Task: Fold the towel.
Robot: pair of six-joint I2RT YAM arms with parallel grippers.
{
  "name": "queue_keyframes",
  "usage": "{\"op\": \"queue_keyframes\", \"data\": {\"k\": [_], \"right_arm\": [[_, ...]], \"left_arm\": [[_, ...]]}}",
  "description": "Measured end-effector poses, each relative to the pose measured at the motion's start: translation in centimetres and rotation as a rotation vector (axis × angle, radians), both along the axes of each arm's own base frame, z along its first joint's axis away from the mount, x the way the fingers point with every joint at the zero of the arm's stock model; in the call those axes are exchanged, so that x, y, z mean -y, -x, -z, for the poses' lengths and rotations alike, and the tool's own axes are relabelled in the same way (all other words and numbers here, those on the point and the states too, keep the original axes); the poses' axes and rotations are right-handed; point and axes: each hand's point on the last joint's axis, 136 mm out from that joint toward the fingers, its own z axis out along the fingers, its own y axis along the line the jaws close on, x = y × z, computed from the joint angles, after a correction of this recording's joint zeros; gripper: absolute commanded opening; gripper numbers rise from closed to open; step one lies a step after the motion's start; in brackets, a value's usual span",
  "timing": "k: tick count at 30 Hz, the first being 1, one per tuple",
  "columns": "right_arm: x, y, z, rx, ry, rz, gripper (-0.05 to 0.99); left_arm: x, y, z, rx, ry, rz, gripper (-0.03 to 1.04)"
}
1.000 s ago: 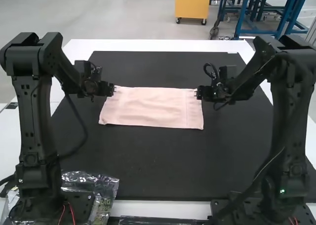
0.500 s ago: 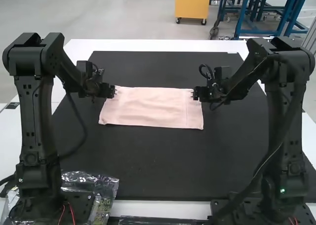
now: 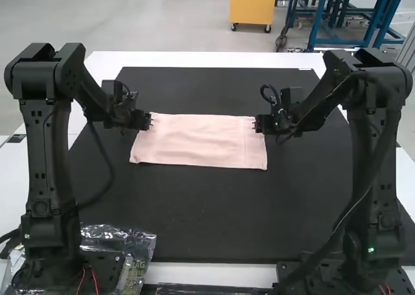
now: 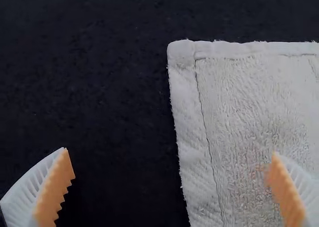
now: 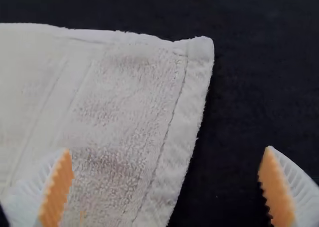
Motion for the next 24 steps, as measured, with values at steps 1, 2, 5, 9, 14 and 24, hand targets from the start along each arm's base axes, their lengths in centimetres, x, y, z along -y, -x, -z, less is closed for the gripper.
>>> {"op": "queue_keyframes", "data": {"k": [1,2,5,9,14,24], "right_arm": [[0.0,0.0,0.2,-0.003,0.004,-0.003,-0.02],[0.0,0.0,0.3,0.000,0.010,-0.008,-0.02],[0.0,0.1,0.5,0.001,0.006,-0.026,-0.02],[-0.3,0.1,0.4,0.012,0.009,-0.039,-0.02],[-0.2,0.1,0.4,0.010,0.000,-0.040,-0.02],[-0.2,0.5,-1.0,0.004,-0.017,-0.039,-0.02]], "left_arm": [[-0.1,-0.2,-0.1,0.010,-0.009,-0.001,0.53],[0.0,-0.3,-0.3,0.024,-0.010,0.005,0.02],[0.9,-0.4,0.1,0.064,-0.008,0.036,0.02],[1.6,-0.3,0.2,0.076,-0.004,0.063,0.02],[1.5,-0.3,0.0,0.080,0.006,0.068,0.02],[1.5,0.7,-0.9,0.027,0.015,0.064,0.02]]}}
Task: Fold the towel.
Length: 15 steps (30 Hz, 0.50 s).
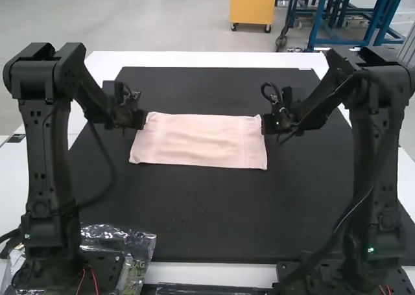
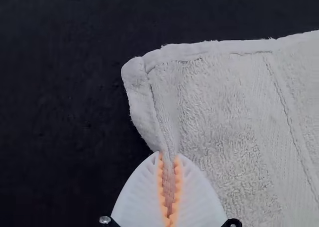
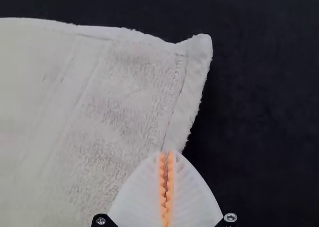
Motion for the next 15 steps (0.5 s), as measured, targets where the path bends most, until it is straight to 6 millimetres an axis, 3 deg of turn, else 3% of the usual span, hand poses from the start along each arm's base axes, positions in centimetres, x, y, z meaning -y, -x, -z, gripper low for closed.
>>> {"op": "queue_keyframes", "data": {"k": [8,15], "right_arm": [[0.0,1.0,-3.6,0.040,-0.025,-0.005,-0.02],[1.1,2.8,-4.1,0.015,-0.038,0.001,-0.02]], "left_arm": [[-0.1,0.8,-2.9,0.016,0.010,0.011,0.02],[0.1,3.7,-3.0,-0.025,0.009,0.038,0.02]]}}
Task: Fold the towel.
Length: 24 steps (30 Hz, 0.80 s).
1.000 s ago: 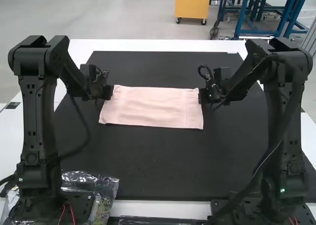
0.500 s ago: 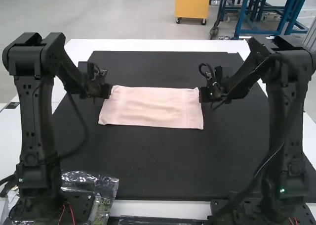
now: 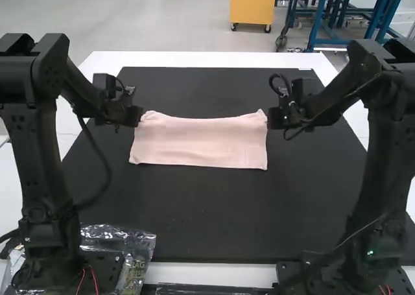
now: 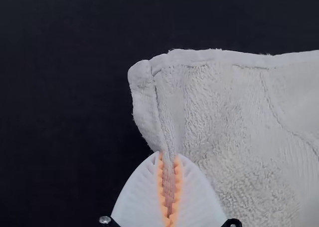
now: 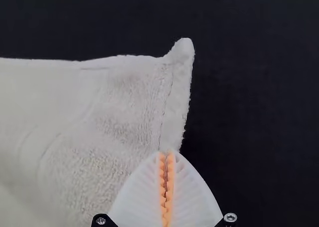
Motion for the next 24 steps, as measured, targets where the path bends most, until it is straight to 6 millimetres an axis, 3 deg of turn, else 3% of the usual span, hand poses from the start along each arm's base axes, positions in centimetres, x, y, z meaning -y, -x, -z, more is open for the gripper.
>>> {"op": "queue_keyframes", "data": {"k": [24], "right_arm": [[0.5,8.7,-1.8,-0.051,-0.038,-0.049,-0.02]], "left_arm": [[0.1,8.3,-1.9,-0.043,-0.043,0.040,0.02]]}}
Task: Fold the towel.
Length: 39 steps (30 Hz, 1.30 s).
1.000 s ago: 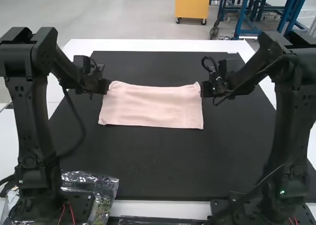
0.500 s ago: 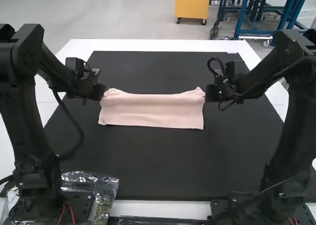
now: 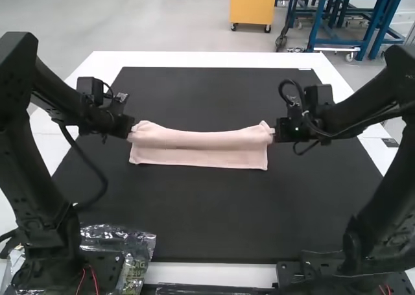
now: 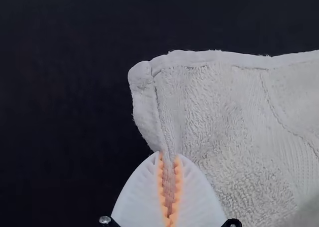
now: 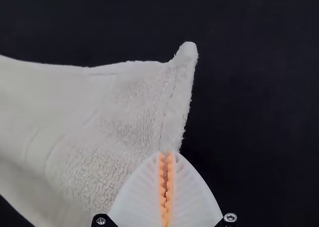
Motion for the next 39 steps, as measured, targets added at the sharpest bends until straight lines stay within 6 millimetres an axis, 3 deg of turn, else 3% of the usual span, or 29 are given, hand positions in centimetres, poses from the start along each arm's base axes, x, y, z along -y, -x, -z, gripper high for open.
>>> {"op": "queue_keyframes", "data": {"k": [10,19,20,21,22,23,24,25,26,28,32,39], "right_arm": [[0.1,3.1,1.4,-0.050,-0.013,-0.020,-0.02],[0.1,5.4,3.3,-0.105,-0.018,-0.036,-0.02],[0.1,5.5,3.5,-0.109,-0.018,-0.037,0.04],[0.2,5.7,3.6,-0.114,-0.017,-0.038,0.20],[0.2,5.8,3.8,-0.116,-0.017,-0.037,0.33],[0.3,5.7,4.0,-0.115,-0.013,-0.032,0.47],[0.4,5.6,4.2,-0.111,-0.008,-0.025,0.65],[0.6,5.5,4.4,-0.110,-0.004,-0.019,0.75],[0.6,5.5,4.6,-0.114,0.000,-0.014,0.81],[0.8,5.5,5.0,-0.127,0.003,-0.005,0.91],[0.8,5.5,5.1,-0.136,-0.005,0.004,0.91],[0.2,3.9,3.3,-0.121,-0.045,0.015,0.90]], "left_arm": [[-1.4,2.5,0.3,-0.036,0.002,-0.017,0.02],[-1.9,5.2,2.8,-0.065,-0.005,-0.005,0.02],[-1.9,5.3,3.0,-0.057,-0.008,-0.003,0.02],[-1.8,5.5,3.2,-0.049,-0.011,-0.002,0.02],[-1.8,5.6,3.3,-0.039,-0.015,-0.001,0.12],[-1.8,5.7,3.5,-0.030,-0.022,0.000,0.30],[-2.0,5.8,3.6,-0.021,-0.033,-0.005,0.55],[-2.3,5.9,3.7,-0.016,-0.038,-0.013,0.80],[-2.5,6.1,3.9,-0.013,-0.045,-0.020,0.98],[-2.8,6.4,4.1,-0.008,-0.052,-0.031,0.98],[-3.5,6.0,3.7,0.020,-0.053,-0.054,0.98],[-7.6,5.0,0.7,0.099,-0.031,-0.182,0.97]]}}
